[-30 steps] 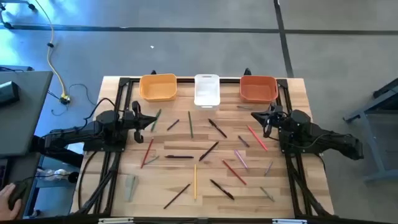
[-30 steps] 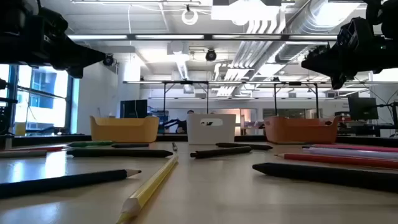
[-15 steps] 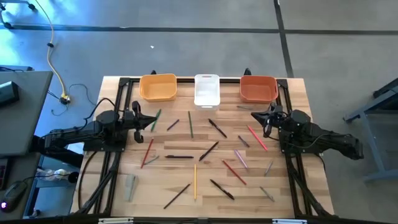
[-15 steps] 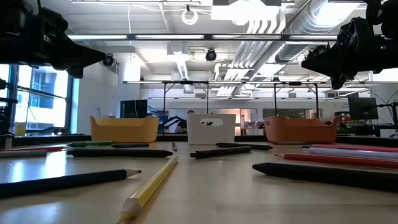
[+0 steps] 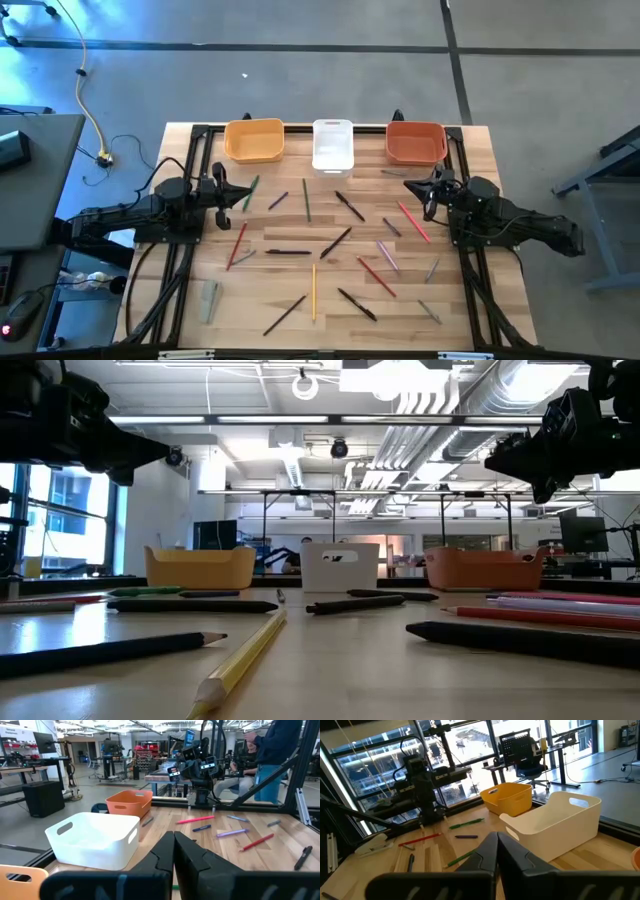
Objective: Sort crayons/erasers/pens/pencils in bins
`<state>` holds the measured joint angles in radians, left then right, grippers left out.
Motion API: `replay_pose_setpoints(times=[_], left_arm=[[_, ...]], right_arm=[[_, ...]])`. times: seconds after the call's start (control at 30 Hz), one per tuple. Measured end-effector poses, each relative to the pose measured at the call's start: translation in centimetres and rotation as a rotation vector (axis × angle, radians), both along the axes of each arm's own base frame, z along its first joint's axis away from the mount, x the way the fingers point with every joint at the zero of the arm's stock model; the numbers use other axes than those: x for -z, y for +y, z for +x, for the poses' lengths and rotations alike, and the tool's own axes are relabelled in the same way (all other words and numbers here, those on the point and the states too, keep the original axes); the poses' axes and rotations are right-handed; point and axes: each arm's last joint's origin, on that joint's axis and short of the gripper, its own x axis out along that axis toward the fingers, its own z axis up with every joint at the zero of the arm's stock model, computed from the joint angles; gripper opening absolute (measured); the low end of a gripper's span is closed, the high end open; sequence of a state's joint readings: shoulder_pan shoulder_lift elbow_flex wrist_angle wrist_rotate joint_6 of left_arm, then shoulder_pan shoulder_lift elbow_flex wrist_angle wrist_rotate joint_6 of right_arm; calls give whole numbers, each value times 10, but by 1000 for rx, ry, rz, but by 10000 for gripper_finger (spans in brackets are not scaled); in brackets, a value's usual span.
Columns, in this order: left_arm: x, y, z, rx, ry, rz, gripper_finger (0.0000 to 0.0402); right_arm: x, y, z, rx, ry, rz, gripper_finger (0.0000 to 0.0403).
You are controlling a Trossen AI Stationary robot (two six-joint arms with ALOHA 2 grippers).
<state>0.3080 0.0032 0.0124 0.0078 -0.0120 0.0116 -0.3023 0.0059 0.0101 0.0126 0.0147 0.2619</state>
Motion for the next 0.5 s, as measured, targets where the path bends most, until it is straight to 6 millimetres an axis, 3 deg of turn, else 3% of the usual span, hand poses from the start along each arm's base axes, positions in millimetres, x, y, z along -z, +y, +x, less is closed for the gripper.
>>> replay_pose_setpoints(times=[0.5], left_arm=[[0, 0, 0, 4, -63, -189, 1]], right_arm=[[0, 0, 0, 0, 0, 0, 0]])
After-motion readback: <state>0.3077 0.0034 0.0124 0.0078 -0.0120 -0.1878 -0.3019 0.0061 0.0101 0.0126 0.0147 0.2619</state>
